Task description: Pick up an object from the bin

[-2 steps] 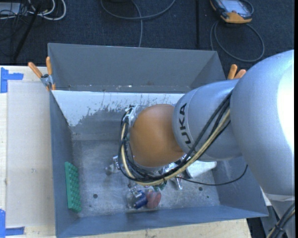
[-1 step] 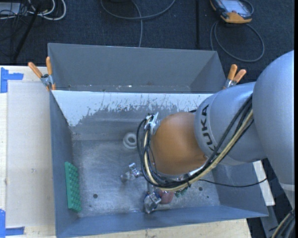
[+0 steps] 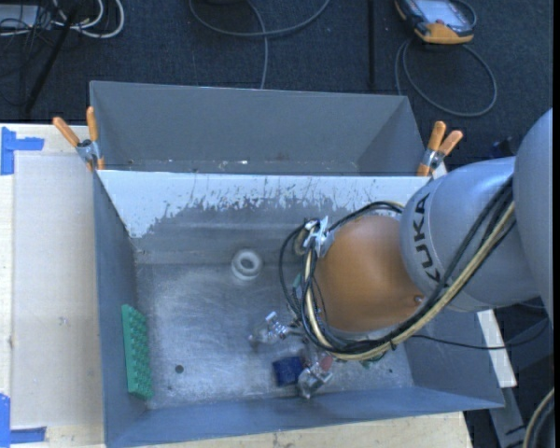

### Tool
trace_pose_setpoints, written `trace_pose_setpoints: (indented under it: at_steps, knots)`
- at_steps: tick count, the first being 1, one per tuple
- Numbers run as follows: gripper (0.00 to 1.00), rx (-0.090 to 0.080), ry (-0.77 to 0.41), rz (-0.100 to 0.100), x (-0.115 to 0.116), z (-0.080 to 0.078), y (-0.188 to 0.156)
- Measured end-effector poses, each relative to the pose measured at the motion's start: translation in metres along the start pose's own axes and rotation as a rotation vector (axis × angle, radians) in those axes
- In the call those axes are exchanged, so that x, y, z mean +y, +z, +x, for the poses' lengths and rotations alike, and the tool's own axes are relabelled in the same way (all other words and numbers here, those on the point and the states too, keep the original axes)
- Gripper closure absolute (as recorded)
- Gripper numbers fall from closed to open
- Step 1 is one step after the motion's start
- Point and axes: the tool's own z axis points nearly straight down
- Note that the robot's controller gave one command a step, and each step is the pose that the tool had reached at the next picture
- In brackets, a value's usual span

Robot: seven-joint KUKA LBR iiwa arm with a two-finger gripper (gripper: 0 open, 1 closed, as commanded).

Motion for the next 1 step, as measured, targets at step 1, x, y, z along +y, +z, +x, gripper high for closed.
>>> trace_pose_setpoints:
  at_steps: [1]
  knots:
    - [1.0,0.012,0.005,-0.004,0.0007,0.0028,-0.0006]
